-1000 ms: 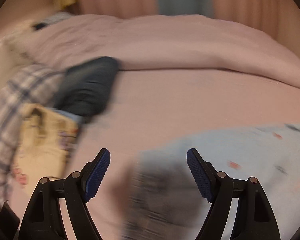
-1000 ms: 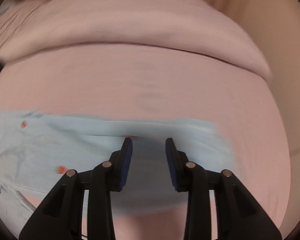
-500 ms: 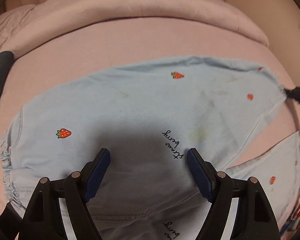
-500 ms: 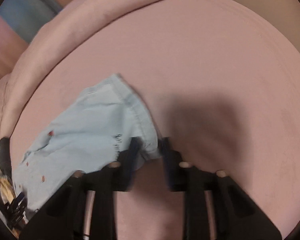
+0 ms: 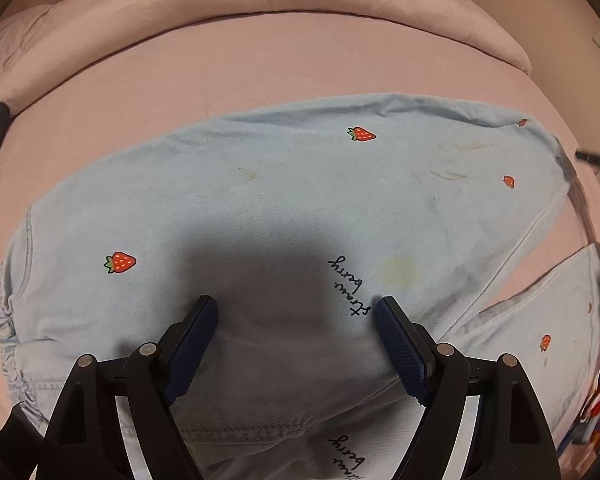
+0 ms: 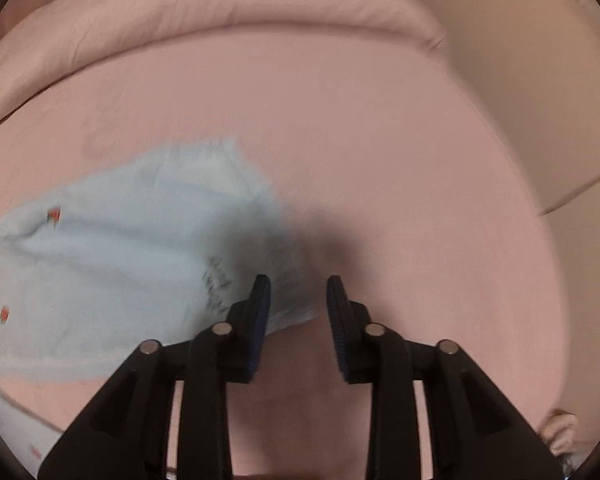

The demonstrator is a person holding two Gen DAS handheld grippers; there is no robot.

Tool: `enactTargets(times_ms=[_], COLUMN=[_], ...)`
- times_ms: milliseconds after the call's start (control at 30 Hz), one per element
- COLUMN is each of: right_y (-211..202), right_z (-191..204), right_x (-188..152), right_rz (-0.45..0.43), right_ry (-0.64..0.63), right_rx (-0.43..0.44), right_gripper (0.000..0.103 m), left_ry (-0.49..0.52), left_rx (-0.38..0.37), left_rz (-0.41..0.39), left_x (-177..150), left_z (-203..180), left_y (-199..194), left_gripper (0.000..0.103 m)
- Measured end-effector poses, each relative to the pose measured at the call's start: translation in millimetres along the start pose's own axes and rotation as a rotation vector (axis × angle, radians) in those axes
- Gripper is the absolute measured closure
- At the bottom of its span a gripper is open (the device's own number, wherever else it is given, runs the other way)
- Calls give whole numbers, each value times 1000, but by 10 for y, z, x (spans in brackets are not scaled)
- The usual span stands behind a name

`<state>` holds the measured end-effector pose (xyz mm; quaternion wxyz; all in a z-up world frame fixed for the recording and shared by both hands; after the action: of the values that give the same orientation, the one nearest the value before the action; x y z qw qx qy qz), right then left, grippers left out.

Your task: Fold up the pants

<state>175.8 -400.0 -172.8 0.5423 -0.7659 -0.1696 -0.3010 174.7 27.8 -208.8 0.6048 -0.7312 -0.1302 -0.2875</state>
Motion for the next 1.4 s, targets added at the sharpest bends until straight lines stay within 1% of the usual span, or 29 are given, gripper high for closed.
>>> enactTargets(times_ms=[33, 67, 100, 167, 200, 233, 300, 333, 367, 433, 533, 567, 600, 633, 667, 700, 800, 833, 867, 900, 967, 1033, 1100, 1167, 1200, 1233, 1333, 1367, 1400], right_y=[-95, -161, -210, -219, -174, -89, 139, 375, 560, 662, 705, 652, 547, 413, 381, 222, -118, -223, -289, -353, -397, -350, -335, -279, -324, -263, -161, -152, -98], right_z=[10, 36, 99, 308, 436, 585, 786, 863, 908, 832, 762, 772, 809, 879, 1022, 1156, 1467, 1617, 1738, 1921, 2167, 2478, 2684, 2926, 3009, 3167, 3363, 3413, 3447], right_x=[80, 123, 184, 255, 270, 284, 284, 252, 216, 283, 430, 469, 502, 527, 594, 602, 544, 525, 507, 479, 438, 417, 375, 378, 307, 307, 284, 291, 274], right_rz=[-50, -83, -117, -137, -125, -109, -73, -17, 19, -34, 2, -6, -28, -60, -81, -98, -131, -141, -147, -148, -146, -134, -118, -107, -102, -96, -71, -58, -42], right_ry=[-9, -6, 8, 29, 33, 32, 20, 8, -10, 56, 155, 154, 136, 114, 91, 52, -46, -93, -130, -190, -280, -369, -419, -482, -515, -556, -642, -662, -680], right_rx=[-39, -50, -13, 168, 257, 321, 362, 326, 268, 246, 183, 148, 131, 165, 216, 284, 447, 508, 550, 596, 622, 638, 678, 706, 707, 703, 684, 675, 667], right_gripper=[67, 64, 63, 64, 68, 69, 72, 72, 72, 72, 74, 68, 68, 68, 68, 68, 60, 56, 52, 51, 51, 51, 51, 51, 51, 51, 51, 51, 51], left_ry=[0, 1, 3, 11, 16, 20, 20, 19, 19, 23, 23, 20, 9, 1, -9, -20, -88, -113, -137, -165, -214, -226, -214, -223, -233, -239, -263, -267, -266], left_rx=[3, 7, 11, 21, 27, 30, 26, 22, 19, 15, 9, 8, 8, 5, 4, 6, 36, 60, 93, 132, 203, 279, 306, 298, 284, 274, 226, 224, 220], left_rz=[0, -1, -4, -12, -16, -19, -21, -21, -22, -28, -43, -44, -46, -57, -88, -117, -192, -208, -220, -229, -243, -248, -215, -170, -147, -131, -66, -52, -46], left_x=[-21, -20, -26, -35, -38, -39, -27, -20, -20, -36, -100, -106, -127, -128, -128, -117, -110, -126, -137, -149, -161, -154, -123, -97, -81, -91, -86, -106, -125], left_z=[18, 14, 7, -18, -15, -17, -12, -16, -10, -7, 34, 45, 95, 131, 195, 278, 657, 804, 961, 1137, 1488, 1761, 1934, 2065, 2127, 2170, 2211, 2224, 2255], left_y=[-18, -15, 11, 22, 36, 42, 57, 68, 73, 73, 11, -21, -98, -167, -283, -383, -690, -764, -828, -884, -960, -964, -869, -741, -665, -622, -422, -380, -349], left_gripper=[21, 20, 19, 18, 17, 17, 17, 16, 16, 15, 14, 15, 15, 14, 14, 14, 15, 14, 14, 15, 14, 14, 14, 14, 14, 14, 15, 16, 24])
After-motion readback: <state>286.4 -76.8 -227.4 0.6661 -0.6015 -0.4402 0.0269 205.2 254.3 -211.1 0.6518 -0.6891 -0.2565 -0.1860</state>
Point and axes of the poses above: each gripper's, at about its wrist camera, not at the fingertips, and y roughly the way its jaws point, z to its left, x to its top, the point moved 1 cm from there along y, roughly the way its jaws point, and after that the axes turned 15 degrees about -z, right-handed, at the moved point
